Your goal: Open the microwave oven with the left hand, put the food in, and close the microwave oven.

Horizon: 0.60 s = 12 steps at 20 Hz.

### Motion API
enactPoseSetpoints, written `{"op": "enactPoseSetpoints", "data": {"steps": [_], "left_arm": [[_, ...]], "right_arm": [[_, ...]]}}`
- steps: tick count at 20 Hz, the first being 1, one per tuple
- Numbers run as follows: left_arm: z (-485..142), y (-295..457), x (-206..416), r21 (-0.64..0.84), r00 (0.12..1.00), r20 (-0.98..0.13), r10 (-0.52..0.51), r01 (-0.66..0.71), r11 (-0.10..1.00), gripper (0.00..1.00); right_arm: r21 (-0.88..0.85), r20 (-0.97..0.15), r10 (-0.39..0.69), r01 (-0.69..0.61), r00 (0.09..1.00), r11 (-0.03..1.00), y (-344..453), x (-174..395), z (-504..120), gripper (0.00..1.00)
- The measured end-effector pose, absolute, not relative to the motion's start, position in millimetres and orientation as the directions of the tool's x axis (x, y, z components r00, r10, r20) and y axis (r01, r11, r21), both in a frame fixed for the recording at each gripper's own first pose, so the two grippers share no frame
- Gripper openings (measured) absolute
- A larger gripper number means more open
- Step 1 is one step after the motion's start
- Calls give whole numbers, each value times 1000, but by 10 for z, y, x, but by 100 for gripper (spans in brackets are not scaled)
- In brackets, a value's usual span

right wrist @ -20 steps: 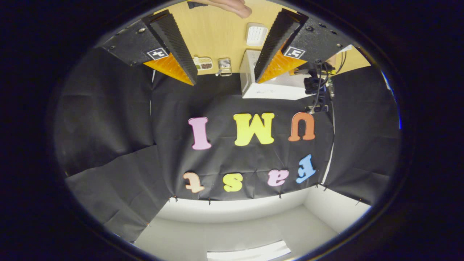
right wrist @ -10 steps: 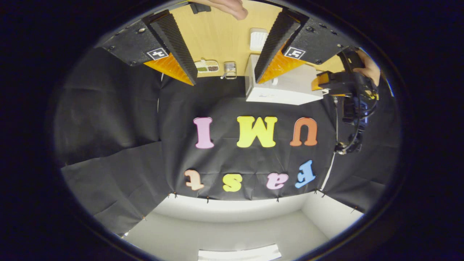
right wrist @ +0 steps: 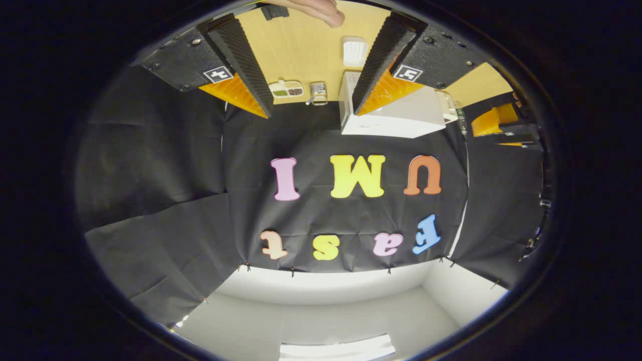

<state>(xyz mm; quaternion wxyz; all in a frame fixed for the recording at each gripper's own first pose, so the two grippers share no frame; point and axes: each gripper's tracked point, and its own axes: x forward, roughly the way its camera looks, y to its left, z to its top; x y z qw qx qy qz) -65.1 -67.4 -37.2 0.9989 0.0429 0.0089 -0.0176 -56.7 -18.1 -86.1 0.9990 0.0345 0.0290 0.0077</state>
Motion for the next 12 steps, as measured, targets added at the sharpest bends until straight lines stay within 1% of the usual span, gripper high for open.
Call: {"op": "enactPoseSetpoints", "data": {"steps": [3, 5, 6, 7, 8, 9, 10, 11, 12], "left_arm": [[-268, -577, -898, 76, 999, 28, 23, -25, 997, 93], [-320, -666, -992, 93, 999, 32, -1, -2, 996, 93], [-342, -695, -1035, 109, 1000, 30, -7, 4, 994, 92], [-310, -681, -1063, 122, 999, 39, -2, -2, 992, 93], [-269, -692, -1079, 129, 999, 50, -5, -2, 992, 94], [-238, -709, -1109, 129, 999, 53, -9, 2, 992, 96], [-230, -728, -1126, 119, 998, 55, -15, 8, 993, 96], [-215, -738, -1151, 106, 998, 54, -23, 17, 994, 96], [-177, -737, -1177, 94, 998, 63, -28, 22, 995, 96]], "right_arm": [[61, -38, 17, -14, 999, 998, -201, -655, -769, 100], [58, -44, 42, -39, 998, 998, -146, -706, -793, 100], [63, -47, 60, -57, 997, 996, -107, -727, -788, 90], [65, -48, 70, -67, 996, 996, -109, -730, -780, 100], [64, -47, 68, -65, 997, 996, -120, -745, -771, 90], [62, -42, 60, -57, 997, 996, -145, -751, -753, 100], [60, -36, 50, -48, 998, 997, -176, -759, -743, 90], [59, -30, 42, -40, 999, 997, -197, -766, -732, 100], [60, -26, 36, -35, 999, 998, -210, -783, -716, 90]]}}
